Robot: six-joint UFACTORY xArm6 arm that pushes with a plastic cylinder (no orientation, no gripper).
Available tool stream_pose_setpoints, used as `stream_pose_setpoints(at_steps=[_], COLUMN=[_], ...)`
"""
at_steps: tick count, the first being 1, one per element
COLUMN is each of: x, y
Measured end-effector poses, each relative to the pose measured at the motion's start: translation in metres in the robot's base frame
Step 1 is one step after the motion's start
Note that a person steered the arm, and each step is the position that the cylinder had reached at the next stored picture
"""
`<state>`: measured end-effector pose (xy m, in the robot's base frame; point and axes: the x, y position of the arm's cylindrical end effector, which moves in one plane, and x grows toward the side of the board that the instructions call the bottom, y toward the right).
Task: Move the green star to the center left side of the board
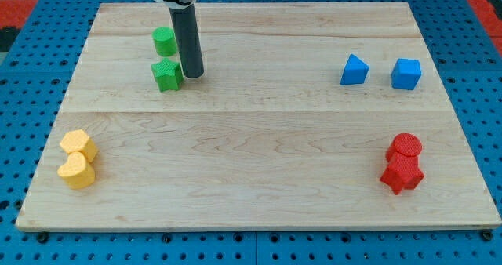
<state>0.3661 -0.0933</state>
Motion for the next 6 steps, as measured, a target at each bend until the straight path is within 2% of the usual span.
stream_pose_setpoints(at_steps=[4,6], x=[0.008,0.009], y=[-0.004,-0.107])
